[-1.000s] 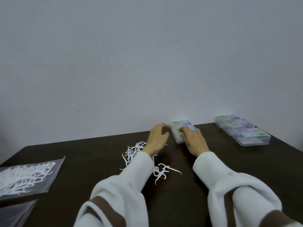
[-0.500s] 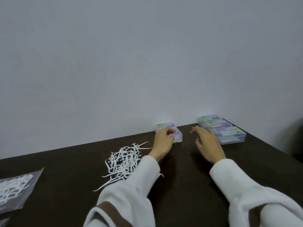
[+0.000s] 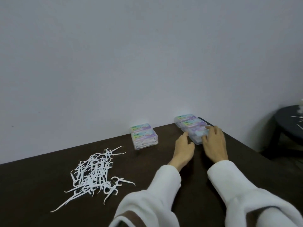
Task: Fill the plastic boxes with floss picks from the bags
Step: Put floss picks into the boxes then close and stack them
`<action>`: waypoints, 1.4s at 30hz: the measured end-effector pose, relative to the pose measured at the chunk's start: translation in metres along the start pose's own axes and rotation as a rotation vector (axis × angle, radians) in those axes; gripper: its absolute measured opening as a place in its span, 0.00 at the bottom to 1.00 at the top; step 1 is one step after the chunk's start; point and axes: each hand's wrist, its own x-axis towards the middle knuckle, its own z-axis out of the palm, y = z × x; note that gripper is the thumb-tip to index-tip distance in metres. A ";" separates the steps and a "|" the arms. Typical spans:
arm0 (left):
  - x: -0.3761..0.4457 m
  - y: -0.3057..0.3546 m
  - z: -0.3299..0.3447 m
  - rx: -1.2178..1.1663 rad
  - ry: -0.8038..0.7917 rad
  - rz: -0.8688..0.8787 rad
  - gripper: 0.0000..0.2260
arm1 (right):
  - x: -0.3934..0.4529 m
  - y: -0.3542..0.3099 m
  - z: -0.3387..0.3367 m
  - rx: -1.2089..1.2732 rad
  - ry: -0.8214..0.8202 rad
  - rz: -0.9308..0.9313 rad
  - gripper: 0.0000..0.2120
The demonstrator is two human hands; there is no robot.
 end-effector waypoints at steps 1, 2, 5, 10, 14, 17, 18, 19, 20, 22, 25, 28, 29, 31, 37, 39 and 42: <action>0.000 0.000 0.000 -0.016 -0.009 0.003 0.24 | 0.000 0.000 0.000 0.031 -0.014 0.018 0.19; -0.001 0.000 0.001 -0.036 -0.021 0.002 0.23 | -0.001 -0.001 0.001 0.062 -0.021 0.031 0.19; -0.002 -0.004 0.001 -0.087 -0.033 0.009 0.21 | -0.005 -0.006 0.000 0.114 -0.021 0.028 0.17; -0.006 -0.011 -0.007 -0.063 0.106 -0.009 0.20 | -0.012 -0.014 -0.001 0.172 -0.090 -0.019 0.20; -0.013 -0.023 -0.023 -0.012 0.210 -0.026 0.21 | -0.022 -0.024 0.003 0.140 -0.232 -0.119 0.22; -0.025 -0.027 -0.036 -0.019 0.284 -0.044 0.21 | -0.034 -0.037 0.008 0.148 -0.297 -0.168 0.25; -0.028 -0.028 -0.040 -0.023 0.309 -0.046 0.21 | -0.038 -0.041 0.010 0.153 -0.298 -0.180 0.27; -0.034 -0.029 -0.045 -0.021 0.341 -0.043 0.21 | -0.043 -0.046 0.012 0.140 -0.286 -0.207 0.29; -0.037 -0.031 -0.049 -0.022 0.378 -0.041 0.21 | -0.047 -0.048 0.014 0.108 -0.278 -0.239 0.30; -0.050 -0.033 -0.057 -0.031 0.464 -0.038 0.20 | -0.055 -0.055 0.016 0.057 -0.265 -0.312 0.32; -0.071 -0.033 -0.070 -0.048 0.528 -0.010 0.20 | -0.064 -0.066 0.016 0.172 -0.363 -0.305 0.32; -0.090 -0.032 -0.083 0.033 0.540 0.098 0.19 | -0.073 -0.075 0.014 0.354 -0.450 -0.304 0.31; -0.094 -0.032 -0.086 0.080 0.534 0.128 0.18 | -0.073 -0.075 0.015 0.377 -0.439 -0.326 0.30; -0.106 -0.035 -0.095 0.178 0.519 0.180 0.16 | -0.079 -0.081 0.014 0.407 -0.412 -0.374 0.30; -0.134 -0.034 -0.132 0.464 0.537 0.367 0.15 | -0.094 -0.103 0.011 0.584 -0.345 -0.451 0.28; -0.139 -0.037 -0.143 0.564 0.528 0.395 0.16 | -0.099 -0.110 0.011 0.641 -0.321 -0.430 0.27; -0.145 -0.042 -0.154 0.753 0.582 0.426 0.15 | -0.106 -0.119 0.009 0.695 -0.285 -0.425 0.25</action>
